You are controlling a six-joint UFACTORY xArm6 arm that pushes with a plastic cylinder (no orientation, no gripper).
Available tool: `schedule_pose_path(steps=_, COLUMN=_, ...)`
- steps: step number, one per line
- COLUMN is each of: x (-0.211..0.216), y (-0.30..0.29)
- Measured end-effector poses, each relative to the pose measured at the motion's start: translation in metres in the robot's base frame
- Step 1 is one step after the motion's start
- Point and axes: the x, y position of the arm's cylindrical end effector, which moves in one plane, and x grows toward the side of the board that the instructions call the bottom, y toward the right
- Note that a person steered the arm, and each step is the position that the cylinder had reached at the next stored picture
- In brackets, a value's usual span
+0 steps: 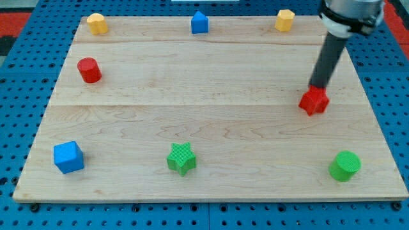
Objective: Move the red star to the top of the green circle
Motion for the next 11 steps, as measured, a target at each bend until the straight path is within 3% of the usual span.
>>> schedule_pose_path(steps=2, x=0.008, y=0.002)
schedule_pose_path(steps=4, x=-0.028, y=-0.041)
schedule_pose_path(steps=6, x=0.0, y=-0.053)
schedule_pose_path(steps=7, x=0.033, y=-0.024)
schedule_pose_path(steps=8, x=0.021, y=-0.019)
schedule_pose_path(steps=10, x=0.05, y=0.048)
schedule_pose_path(steps=11, x=0.051, y=0.05)
